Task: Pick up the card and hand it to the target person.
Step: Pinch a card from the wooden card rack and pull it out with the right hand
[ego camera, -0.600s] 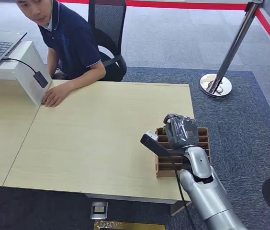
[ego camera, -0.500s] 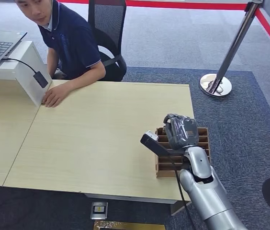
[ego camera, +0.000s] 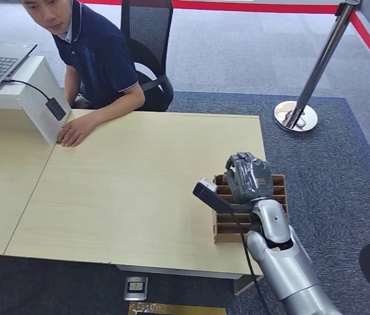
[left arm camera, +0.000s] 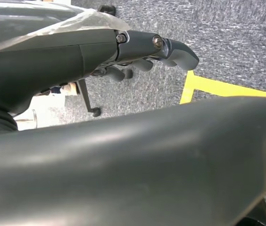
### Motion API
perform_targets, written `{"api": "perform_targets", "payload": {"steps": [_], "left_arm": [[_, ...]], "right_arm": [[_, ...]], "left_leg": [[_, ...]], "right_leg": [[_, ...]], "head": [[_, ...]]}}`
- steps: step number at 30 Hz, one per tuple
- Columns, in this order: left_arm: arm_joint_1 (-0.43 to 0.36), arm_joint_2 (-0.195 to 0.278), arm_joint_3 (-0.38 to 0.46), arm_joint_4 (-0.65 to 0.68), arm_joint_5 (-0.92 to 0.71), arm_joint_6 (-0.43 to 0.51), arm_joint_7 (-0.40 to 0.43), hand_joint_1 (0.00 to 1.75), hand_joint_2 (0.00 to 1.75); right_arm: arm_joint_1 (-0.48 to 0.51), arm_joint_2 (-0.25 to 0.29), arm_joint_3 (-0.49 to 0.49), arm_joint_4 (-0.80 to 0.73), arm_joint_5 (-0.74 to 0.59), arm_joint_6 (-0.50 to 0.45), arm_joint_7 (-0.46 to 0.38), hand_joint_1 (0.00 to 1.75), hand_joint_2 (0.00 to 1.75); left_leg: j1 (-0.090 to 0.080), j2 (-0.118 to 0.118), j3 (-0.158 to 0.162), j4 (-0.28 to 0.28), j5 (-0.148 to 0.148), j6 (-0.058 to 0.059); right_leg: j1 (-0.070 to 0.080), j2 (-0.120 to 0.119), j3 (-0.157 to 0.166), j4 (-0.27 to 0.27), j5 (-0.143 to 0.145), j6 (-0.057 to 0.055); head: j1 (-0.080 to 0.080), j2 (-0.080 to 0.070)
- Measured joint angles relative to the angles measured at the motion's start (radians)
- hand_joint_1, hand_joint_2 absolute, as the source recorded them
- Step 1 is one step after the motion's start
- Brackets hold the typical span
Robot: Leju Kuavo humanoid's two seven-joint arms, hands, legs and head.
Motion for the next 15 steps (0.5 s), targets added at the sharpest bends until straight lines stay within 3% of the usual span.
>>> {"api": "perform_targets", "payload": {"steps": [6, 15], "left_arm": [[0.0, 0.0, 0.0, 0.0, 0.0, -0.001, 0.0, 0.0, 0.0], [0.001, 0.0, 0.0, 0.0, 0.0, -0.003, 0.0, 0.0, 0.0]], "right_arm": [[-0.006, 0.0, 0.005, 0.011, 0.006, 0.005, 0.006, 0.91, 1.75], [-0.025, 0.0, 0.008, 0.046, 0.007, 0.004, 0.012, 0.91, 1.75]], "left_leg": [[0.0, 0.0, 0.0, 0.0, 0.0, 0.0], [0.0, 0.0, 0.0, 0.0, 0.0, 0.0]], "right_leg": [[0.0, 0.0, 0.0, 0.0, 0.0, 0.0], [0.0, 0.0, 0.0, 0.0, 0.0, 0.0]], "head": [[0.0, 0.0], [0.0, 0.0]]}}
